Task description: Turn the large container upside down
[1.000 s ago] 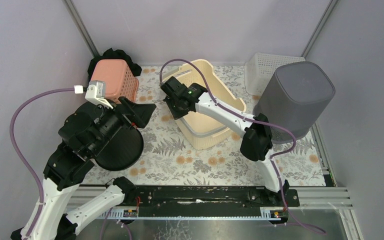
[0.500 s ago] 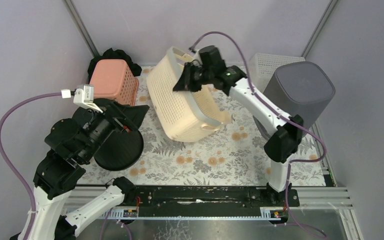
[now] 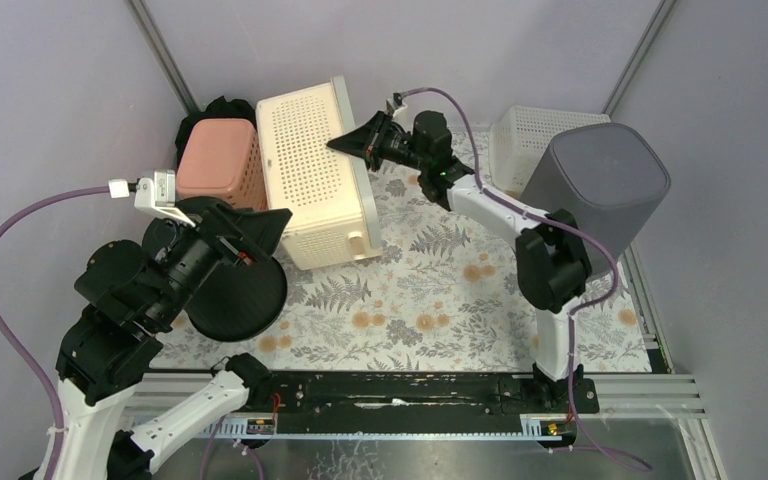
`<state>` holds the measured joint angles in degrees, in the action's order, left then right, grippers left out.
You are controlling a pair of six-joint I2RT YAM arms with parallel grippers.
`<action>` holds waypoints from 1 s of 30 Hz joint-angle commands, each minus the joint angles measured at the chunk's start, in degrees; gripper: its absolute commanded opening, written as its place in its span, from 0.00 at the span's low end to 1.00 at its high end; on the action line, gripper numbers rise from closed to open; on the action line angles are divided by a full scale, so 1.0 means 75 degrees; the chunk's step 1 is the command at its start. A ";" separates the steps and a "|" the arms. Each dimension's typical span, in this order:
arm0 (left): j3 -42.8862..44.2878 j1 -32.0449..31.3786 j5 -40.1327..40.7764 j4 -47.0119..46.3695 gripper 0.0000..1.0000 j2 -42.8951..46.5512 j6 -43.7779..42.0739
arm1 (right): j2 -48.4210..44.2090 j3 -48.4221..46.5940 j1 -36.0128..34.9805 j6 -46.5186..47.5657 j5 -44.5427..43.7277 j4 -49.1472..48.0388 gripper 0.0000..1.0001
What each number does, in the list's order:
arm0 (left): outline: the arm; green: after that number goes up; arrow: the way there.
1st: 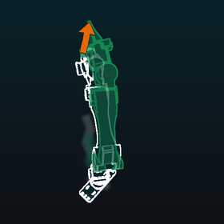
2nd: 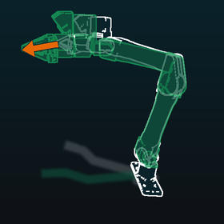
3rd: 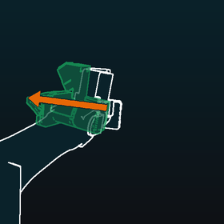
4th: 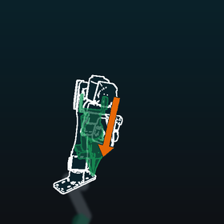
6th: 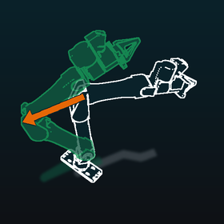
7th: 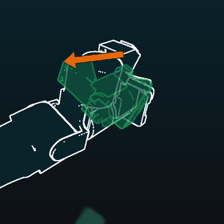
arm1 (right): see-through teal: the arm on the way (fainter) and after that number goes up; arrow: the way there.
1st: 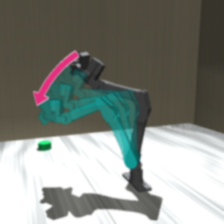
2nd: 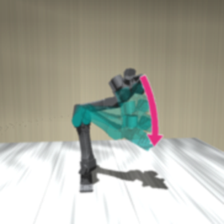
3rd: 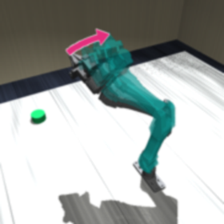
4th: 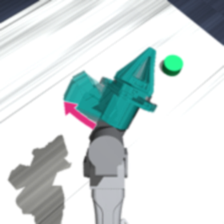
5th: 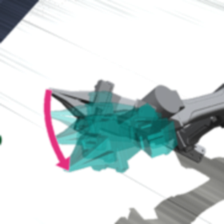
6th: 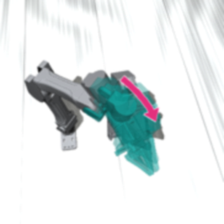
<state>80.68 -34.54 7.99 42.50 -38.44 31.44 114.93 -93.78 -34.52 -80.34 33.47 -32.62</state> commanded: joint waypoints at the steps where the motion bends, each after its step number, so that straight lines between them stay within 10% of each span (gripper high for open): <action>1: 0.0208 0.0022 0.0125 0.0016 1.00 -0.0068 -0.0009 | 0.0422 -0.0258 0.0083 -0.2222 -0.0365 -0.4764 0.00; 13: 0.0207 0.0022 0.0119 -0.0007 1.00 -0.0239 -0.0020 | 0.2149 0.0637 0.0287 -0.3926 -0.2347 -0.8587 0.00; 22: 0.0052 0.0021 0.0067 -0.0170 1.00 -0.0345 0.0024 | 0.1992 0.2284 0.0612 -0.3461 -0.1990 -0.8696 0.00; 30: -0.0166 0.0024 -0.0014 -0.0331 1.00 -0.0431 0.0061 | 0.1293 0.4109 0.1182 -0.2625 -0.1052 -0.8421 0.57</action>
<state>80.68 -34.54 7.97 43.44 -41.12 31.46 129.54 -67.75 -27.55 -106.13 20.75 -90.94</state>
